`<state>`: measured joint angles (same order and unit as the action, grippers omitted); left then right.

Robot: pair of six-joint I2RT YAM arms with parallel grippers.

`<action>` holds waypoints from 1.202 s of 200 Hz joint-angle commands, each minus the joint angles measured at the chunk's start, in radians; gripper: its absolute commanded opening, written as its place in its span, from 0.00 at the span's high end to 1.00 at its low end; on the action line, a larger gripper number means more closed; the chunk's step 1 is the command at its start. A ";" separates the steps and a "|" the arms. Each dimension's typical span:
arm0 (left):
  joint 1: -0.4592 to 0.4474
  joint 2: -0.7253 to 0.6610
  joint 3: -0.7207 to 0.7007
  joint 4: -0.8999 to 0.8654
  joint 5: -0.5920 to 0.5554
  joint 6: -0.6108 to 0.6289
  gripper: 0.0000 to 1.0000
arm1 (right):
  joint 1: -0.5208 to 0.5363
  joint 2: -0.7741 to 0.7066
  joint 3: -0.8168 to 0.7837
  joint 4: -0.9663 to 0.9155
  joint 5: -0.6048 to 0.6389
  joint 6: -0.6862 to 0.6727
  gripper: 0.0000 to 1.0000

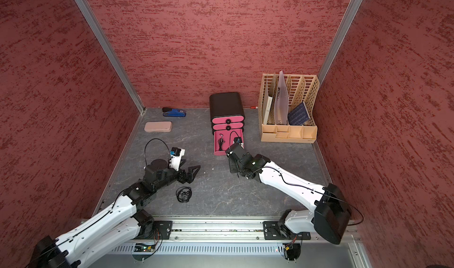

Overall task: Place the wired earphones into the drawer by color
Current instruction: Place the wired earphones in the drawer.

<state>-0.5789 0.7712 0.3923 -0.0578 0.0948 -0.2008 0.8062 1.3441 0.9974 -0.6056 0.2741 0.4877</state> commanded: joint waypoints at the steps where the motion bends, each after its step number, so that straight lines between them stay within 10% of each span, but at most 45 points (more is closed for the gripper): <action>1: -0.002 -0.012 -0.013 0.027 -0.010 0.020 0.00 | -0.029 0.026 0.036 0.083 0.002 -0.051 0.97; 240: -0.002 -0.002 -0.015 0.033 -0.020 0.024 0.00 | -0.271 0.441 0.193 0.575 -0.158 -0.002 0.97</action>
<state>-0.5789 0.7715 0.3889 -0.0467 0.0826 -0.1925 0.5522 1.7664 1.1603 -0.0933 0.1329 0.4644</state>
